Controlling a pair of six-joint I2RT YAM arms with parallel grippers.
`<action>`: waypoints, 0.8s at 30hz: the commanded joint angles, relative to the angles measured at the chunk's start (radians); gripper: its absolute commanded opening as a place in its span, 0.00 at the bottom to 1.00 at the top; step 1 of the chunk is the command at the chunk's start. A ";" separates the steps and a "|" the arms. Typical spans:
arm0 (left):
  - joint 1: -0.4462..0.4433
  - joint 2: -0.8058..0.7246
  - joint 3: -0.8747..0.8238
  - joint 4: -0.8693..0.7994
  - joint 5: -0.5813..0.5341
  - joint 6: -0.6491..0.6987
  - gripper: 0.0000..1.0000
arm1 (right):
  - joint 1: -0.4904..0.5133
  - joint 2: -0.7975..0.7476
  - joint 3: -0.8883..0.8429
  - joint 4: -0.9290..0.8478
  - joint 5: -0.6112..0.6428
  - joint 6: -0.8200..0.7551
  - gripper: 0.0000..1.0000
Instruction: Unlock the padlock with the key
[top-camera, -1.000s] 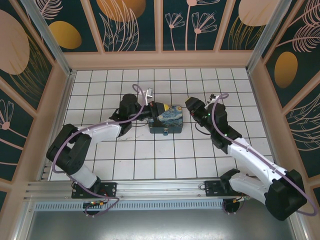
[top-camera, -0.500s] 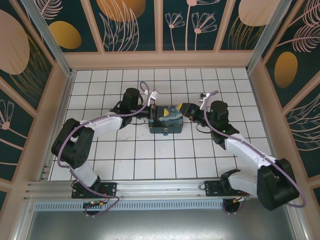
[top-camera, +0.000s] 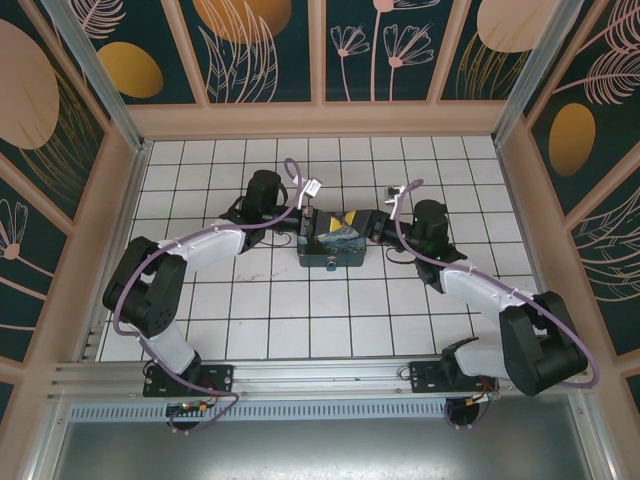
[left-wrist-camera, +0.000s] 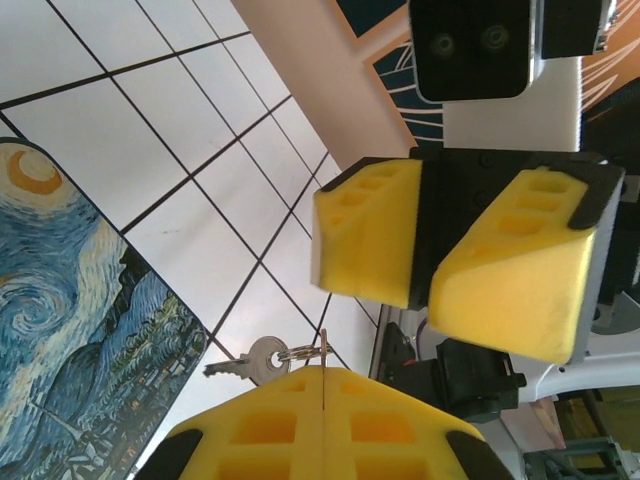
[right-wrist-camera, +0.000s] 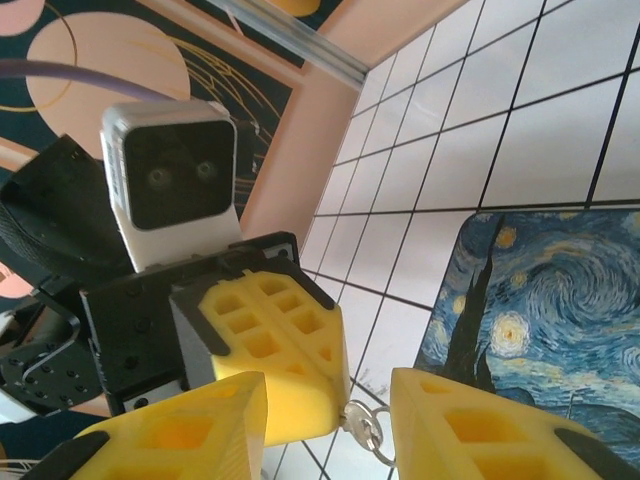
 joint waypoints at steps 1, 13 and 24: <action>0.004 -0.001 0.030 -0.008 0.041 0.024 0.00 | 0.008 0.013 0.003 0.057 -0.040 -0.024 0.38; 0.005 0.002 0.036 0.026 0.067 -0.006 0.00 | 0.008 0.040 -0.017 0.101 -0.072 -0.018 0.36; 0.004 0.002 0.033 0.066 0.082 -0.040 0.00 | 0.010 0.071 -0.019 0.159 -0.095 0.017 0.13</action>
